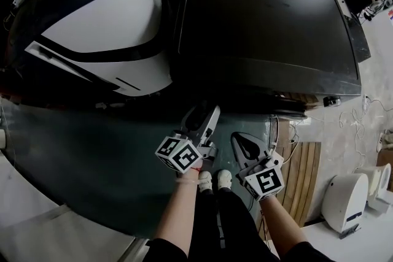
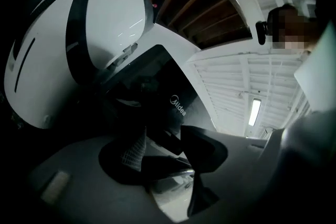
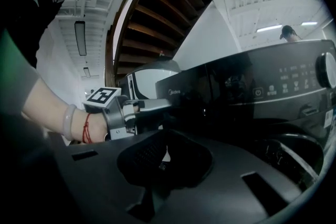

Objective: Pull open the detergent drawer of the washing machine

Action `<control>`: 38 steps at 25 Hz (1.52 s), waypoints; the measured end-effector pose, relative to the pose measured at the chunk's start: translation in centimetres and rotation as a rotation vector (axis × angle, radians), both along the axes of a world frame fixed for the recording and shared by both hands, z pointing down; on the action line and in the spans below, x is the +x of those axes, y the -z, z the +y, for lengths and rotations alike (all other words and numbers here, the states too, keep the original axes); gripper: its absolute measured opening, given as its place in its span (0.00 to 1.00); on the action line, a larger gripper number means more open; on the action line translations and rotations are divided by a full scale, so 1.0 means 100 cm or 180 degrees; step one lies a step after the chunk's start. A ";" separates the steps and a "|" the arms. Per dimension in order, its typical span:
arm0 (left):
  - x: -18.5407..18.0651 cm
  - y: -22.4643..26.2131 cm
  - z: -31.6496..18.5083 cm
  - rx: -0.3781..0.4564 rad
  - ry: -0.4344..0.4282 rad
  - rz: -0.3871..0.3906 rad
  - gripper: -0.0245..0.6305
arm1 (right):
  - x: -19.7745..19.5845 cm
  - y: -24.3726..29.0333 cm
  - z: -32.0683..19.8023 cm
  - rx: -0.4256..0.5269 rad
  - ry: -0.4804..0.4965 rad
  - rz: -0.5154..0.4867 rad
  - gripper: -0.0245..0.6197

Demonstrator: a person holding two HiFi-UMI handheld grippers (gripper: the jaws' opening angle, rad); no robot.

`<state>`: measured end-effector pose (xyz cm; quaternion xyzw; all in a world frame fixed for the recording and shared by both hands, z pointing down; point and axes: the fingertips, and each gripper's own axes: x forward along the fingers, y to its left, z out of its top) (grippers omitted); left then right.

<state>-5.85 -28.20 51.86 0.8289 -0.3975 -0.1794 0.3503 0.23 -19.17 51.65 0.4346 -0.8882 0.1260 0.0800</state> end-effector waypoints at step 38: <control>-0.012 0.023 -0.032 0.0188 0.0217 0.2556 0.26 | -0.002 -0.027 0.002 -0.0111 -0.0013 -0.0032 0.06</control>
